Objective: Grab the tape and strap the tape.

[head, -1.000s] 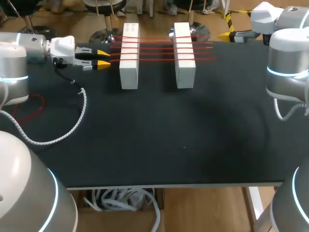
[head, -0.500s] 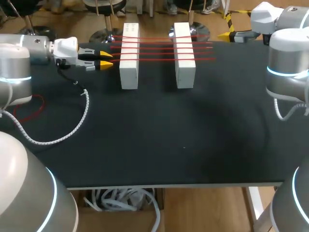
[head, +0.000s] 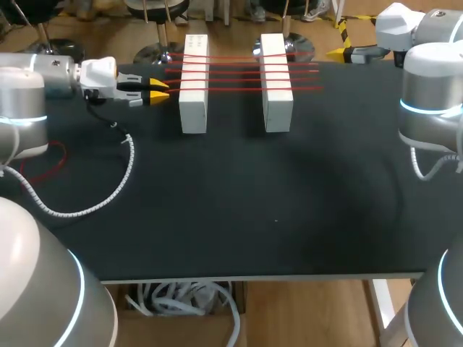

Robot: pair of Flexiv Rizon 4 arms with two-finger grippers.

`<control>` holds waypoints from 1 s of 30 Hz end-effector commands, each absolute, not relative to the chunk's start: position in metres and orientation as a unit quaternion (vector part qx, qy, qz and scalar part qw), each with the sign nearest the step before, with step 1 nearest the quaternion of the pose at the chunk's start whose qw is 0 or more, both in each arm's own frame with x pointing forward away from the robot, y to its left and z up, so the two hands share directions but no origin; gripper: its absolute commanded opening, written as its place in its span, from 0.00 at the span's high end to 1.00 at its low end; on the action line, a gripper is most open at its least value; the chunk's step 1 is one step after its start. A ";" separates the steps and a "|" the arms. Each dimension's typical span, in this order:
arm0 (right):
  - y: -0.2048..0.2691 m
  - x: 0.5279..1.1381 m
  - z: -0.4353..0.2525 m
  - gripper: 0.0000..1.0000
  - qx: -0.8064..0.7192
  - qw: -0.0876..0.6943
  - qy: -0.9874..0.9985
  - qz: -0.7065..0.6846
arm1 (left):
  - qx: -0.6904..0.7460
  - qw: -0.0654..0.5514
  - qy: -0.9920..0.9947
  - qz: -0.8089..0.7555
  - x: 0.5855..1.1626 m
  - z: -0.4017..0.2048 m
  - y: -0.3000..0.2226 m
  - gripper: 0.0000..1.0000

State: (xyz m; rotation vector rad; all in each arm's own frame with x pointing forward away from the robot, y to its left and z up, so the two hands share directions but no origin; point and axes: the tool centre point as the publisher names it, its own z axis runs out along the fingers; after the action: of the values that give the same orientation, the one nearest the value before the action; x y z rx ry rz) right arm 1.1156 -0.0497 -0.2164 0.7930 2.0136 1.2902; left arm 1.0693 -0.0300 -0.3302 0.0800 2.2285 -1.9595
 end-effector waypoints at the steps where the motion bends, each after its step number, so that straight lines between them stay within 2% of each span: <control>1: -0.050 1.115 -0.216 0.00 0.300 0.306 0.761 0.488 | 0.029 0.086 0.746 -0.659 1.071 -0.333 -0.030 0.85; 10: -0.050 1.115 -0.216 0.00 0.300 0.306 0.761 0.488 | 0.033 0.087 0.746 -0.659 1.071 -0.332 -0.030 0.90; 11: -0.050 1.115 -0.216 0.00 0.300 0.306 0.761 0.488 | 0.034 0.087 0.746 -0.660 1.072 -0.332 -0.030 0.92; 12: -0.050 1.115 -0.216 0.00 0.300 0.306 0.761 0.488 | 0.034 0.087 0.746 -0.660 1.072 -0.332 -0.030 1.00; 30: -0.050 1.115 -0.216 0.00 0.300 0.306 0.761 0.488 | 0.076 0.083 0.720 -0.685 1.061 -0.307 -0.036 1.00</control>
State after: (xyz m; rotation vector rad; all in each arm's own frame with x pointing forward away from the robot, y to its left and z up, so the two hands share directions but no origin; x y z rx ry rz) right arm 1.1156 -0.0498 -0.2164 0.7929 2.0136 1.2901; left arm 1.0580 -0.0378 -0.3088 0.2110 2.1433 -2.0361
